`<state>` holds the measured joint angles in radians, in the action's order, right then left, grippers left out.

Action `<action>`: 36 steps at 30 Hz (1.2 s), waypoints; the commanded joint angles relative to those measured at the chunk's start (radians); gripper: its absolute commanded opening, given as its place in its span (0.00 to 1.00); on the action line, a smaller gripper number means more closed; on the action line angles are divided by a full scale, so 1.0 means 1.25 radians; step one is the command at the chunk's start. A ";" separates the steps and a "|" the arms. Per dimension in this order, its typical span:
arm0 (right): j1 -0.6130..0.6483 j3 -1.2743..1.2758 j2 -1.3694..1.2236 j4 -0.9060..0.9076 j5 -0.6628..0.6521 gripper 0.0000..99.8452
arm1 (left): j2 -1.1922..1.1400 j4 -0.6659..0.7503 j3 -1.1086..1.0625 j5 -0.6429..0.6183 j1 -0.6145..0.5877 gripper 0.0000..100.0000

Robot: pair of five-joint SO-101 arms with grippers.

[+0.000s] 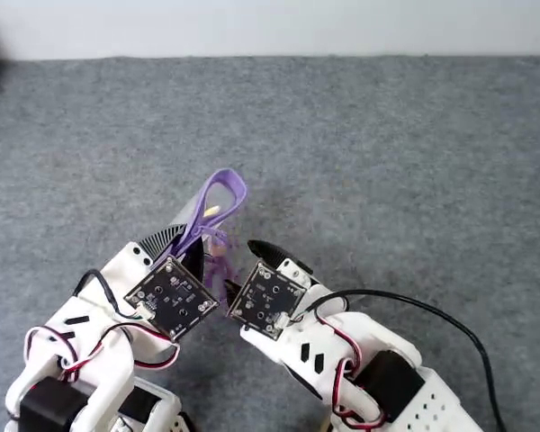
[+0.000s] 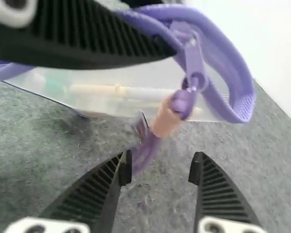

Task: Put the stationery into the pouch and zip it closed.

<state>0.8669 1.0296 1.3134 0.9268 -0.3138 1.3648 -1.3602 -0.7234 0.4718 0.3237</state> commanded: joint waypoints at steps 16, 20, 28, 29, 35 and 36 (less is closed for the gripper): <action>-0.030 -0.050 -0.138 -0.188 0.004 0.08 | -0.005 -0.001 0.030 -0.001 -0.011 0.01; -0.031 -0.052 -0.139 -0.188 0.002 0.06 | -0.005 -0.001 0.030 -0.002 -0.011 0.01; -0.031 -0.068 -0.147 -0.185 0.006 0.17 | -0.005 0.004 0.013 0.000 -0.009 0.01; -0.031 -0.068 -0.147 -0.187 0.006 0.15 | -0.005 0.004 0.013 0.000 -0.009 0.01; -0.031 -0.068 -0.147 -0.186 0.005 0.10 | -0.005 0.000 0.013 0.000 -0.009 0.01; -0.031 -0.068 -0.147 -0.185 0.004 0.09 | -0.005 0.000 0.013 0.000 -0.009 0.01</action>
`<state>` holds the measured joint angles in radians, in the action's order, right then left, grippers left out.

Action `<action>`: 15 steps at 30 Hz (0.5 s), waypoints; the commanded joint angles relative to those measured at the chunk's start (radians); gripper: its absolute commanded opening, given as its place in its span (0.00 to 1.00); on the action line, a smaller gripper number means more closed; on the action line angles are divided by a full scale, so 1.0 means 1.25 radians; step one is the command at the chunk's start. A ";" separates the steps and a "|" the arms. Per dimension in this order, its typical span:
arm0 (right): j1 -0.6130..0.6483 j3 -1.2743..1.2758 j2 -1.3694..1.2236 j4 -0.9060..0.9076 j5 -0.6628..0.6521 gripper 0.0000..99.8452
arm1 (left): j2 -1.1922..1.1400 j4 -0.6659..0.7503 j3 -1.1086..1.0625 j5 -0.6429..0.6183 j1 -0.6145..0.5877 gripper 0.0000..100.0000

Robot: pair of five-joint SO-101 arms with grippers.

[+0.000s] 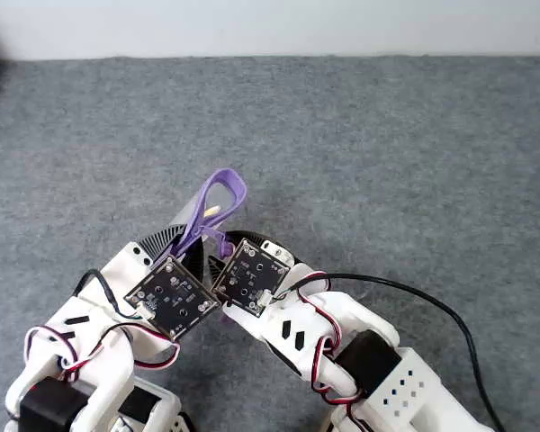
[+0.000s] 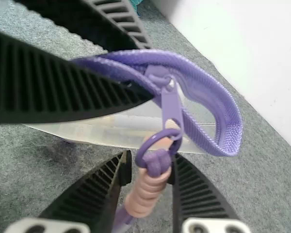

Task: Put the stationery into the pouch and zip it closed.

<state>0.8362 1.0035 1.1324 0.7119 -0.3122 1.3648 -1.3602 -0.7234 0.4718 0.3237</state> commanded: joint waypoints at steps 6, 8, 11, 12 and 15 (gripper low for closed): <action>-0.036 -0.050 0.006 -0.009 -0.001 0.01 | -0.004 0.000 0.013 0.000 -0.011 0.01; -0.048 -0.052 0.006 -0.009 -0.009 0.01 | -0.002 0.000 0.014 0.000 -0.011 0.01; -0.072 -0.052 0.006 -0.012 -0.033 0.01 | -0.002 0.000 0.014 0.000 -0.011 0.01; -0.082 -0.053 0.006 -0.012 -0.033 0.01 | -0.002 0.000 0.014 0.000 -0.011 0.01; -0.095 -0.072 0.006 -0.008 -0.033 0.01 | -0.004 0.001 0.014 0.000 -0.011 0.01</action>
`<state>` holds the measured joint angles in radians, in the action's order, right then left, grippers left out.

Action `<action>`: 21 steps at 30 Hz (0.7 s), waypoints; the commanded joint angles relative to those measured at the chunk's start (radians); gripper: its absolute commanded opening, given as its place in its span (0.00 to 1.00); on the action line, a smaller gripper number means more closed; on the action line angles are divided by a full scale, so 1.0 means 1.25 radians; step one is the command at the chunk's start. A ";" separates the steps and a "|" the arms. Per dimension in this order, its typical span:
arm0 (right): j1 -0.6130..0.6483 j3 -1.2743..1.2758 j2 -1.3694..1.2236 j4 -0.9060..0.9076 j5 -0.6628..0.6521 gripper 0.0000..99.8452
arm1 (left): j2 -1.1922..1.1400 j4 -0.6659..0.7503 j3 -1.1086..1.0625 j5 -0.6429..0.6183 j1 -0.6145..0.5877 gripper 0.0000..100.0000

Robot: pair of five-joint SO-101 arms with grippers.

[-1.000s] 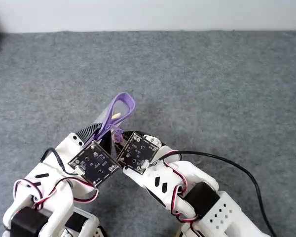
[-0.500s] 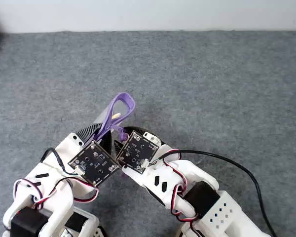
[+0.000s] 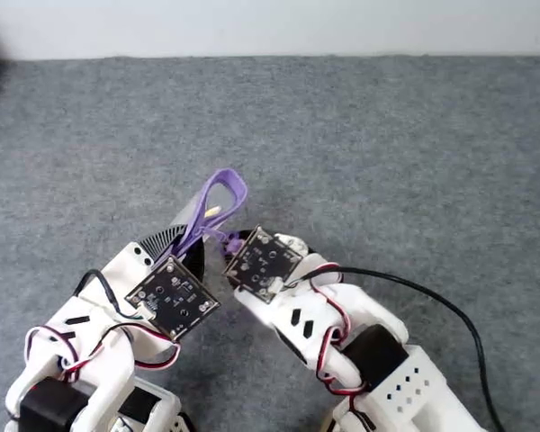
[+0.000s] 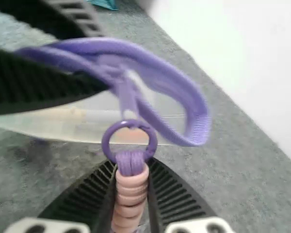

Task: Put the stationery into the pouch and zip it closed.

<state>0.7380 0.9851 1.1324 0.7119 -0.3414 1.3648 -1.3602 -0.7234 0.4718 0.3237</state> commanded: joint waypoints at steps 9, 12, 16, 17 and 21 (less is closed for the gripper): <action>0.015 -0.064 -0.001 -0.008 -0.009 0.18 | -0.005 0.004 0.014 0.000 -0.010 0.01; 0.036 -0.064 -0.002 -0.009 -0.006 0.13 | -0.005 0.001 0.014 0.000 -0.010 0.01; 0.037 -0.063 -0.002 -0.012 -0.006 0.07 | -0.005 0.000 0.014 0.000 -0.010 0.01; 0.037 -0.063 -0.002 -0.012 -0.006 0.06 | -0.005 0.000 0.014 -0.001 -0.010 0.01; 0.036 -0.063 0.002 -0.008 -0.006 0.05 | -0.005 0.000 0.014 -0.001 -0.010 0.01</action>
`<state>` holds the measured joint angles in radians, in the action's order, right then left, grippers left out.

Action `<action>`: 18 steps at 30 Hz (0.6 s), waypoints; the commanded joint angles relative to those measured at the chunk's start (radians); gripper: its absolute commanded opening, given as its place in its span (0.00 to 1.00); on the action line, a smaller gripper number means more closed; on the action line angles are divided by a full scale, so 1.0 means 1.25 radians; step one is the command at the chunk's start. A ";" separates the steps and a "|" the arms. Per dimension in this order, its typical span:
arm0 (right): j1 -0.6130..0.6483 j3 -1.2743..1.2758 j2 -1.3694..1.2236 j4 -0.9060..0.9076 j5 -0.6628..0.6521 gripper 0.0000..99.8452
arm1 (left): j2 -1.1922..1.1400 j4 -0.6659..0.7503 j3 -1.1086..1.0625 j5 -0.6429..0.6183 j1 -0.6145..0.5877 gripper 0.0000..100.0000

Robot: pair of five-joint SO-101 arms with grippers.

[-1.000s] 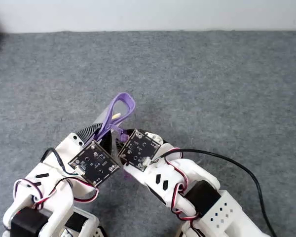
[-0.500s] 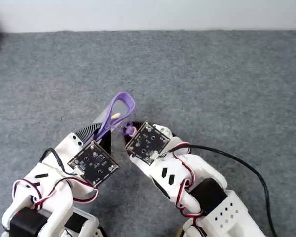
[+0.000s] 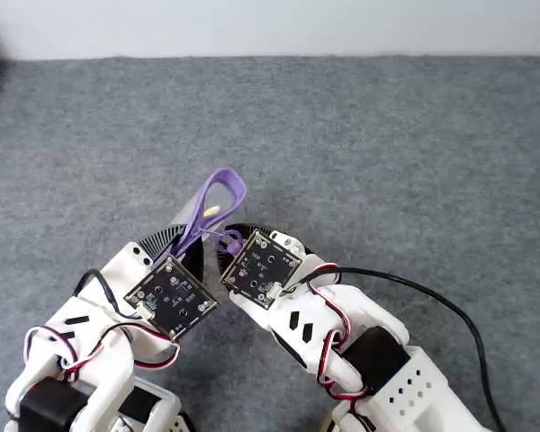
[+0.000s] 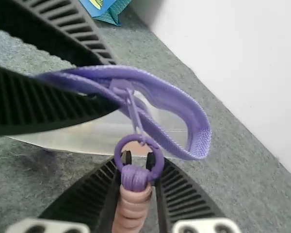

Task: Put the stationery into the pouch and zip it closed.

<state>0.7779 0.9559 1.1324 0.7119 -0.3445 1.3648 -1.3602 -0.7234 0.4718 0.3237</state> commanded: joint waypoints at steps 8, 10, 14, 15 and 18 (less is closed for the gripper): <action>0.006 -0.065 0.007 0.088 0.022 0.06 | -0.005 0.000 0.014 -0.001 -0.011 0.01; 0.006 -0.066 0.007 0.090 0.032 0.06 | -0.005 0.000 0.014 -0.002 -0.011 0.01; 0.023 -0.066 0.006 0.085 0.032 0.06 | -0.005 0.000 0.014 -0.001 -0.010 0.01; 0.030 -0.066 0.006 0.090 0.032 0.07 | -0.005 0.000 0.014 0.000 -0.010 0.01; 0.042 -0.066 0.006 0.090 0.033 0.14 | -0.005 0.000 0.014 0.000 -0.010 0.01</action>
<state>0.8193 0.9252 1.1324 0.8209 -0.3138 1.3648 -1.3602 -0.7234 0.4718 0.3237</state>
